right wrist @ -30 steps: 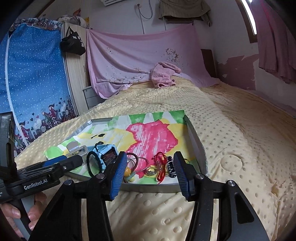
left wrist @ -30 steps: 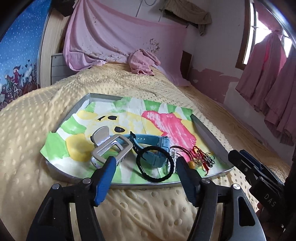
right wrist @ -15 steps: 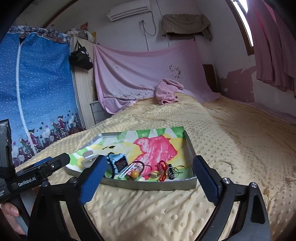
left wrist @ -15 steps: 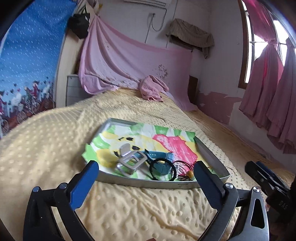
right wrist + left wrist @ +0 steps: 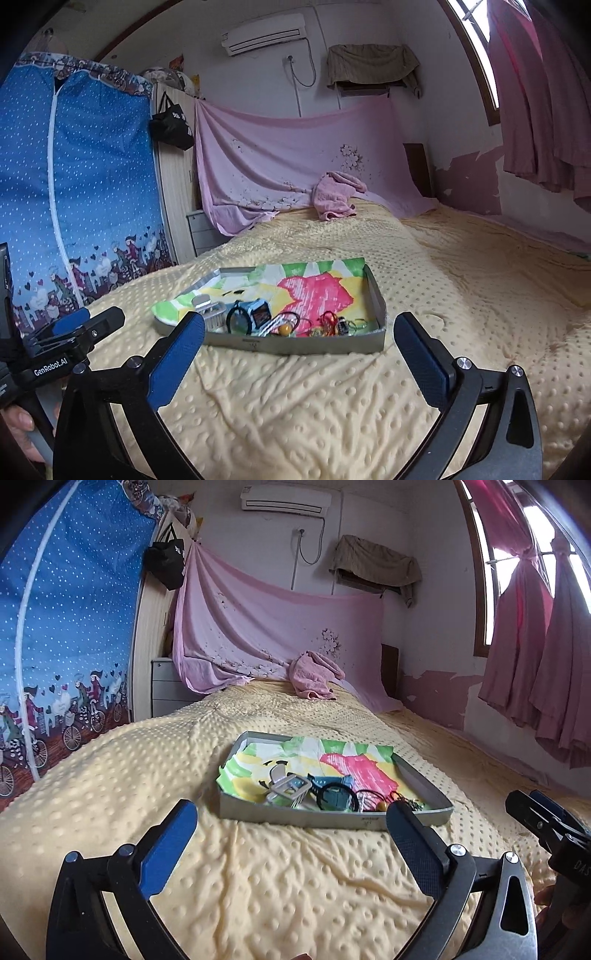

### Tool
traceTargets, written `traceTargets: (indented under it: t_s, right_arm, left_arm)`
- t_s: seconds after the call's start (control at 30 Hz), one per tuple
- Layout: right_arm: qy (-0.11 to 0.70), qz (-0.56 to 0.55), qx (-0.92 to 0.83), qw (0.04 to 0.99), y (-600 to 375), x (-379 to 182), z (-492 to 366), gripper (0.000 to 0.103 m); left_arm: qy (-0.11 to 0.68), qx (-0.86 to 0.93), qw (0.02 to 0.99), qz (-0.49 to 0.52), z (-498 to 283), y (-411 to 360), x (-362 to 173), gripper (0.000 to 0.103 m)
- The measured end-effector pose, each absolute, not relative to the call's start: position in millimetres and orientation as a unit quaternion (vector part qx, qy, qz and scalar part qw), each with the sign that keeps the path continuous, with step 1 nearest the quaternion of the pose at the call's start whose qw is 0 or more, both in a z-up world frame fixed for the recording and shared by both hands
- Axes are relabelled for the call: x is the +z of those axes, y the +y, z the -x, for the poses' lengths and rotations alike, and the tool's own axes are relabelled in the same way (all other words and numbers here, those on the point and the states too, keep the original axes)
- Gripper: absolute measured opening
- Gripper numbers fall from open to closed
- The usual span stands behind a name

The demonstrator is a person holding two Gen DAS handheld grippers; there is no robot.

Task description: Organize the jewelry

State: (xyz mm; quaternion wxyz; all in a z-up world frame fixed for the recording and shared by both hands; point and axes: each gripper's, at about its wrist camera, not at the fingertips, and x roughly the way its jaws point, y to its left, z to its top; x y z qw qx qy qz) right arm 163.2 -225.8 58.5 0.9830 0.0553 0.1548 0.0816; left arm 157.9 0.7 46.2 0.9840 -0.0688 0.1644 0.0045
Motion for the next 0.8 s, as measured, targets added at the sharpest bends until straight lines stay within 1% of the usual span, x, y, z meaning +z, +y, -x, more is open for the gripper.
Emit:
traceTargets:
  t_s: [0.2,0.43,0.8]
  right_arm:
    - [0.179,-0.043,0.078,0.98,-223.5,57.8,-132.6,0.101]
    - [0.19,-0.04,0.072,0.978,-221.7,48.6,-109.7,0.101]
    - [0.203,-0.019,0.039,0.978,-219.5,38.0,-99.2,0.101]
  left_arm:
    - [0.173,-0.001,0.982,0.079,-131.4,5.8,44.6,0.103]
    - [0.178,0.016,0.982,0.057,-111.1,7.4,39.2,0.103]
    - [0.189,0.024,0.981,0.032,-94.0,1.9,22.9,0.103]
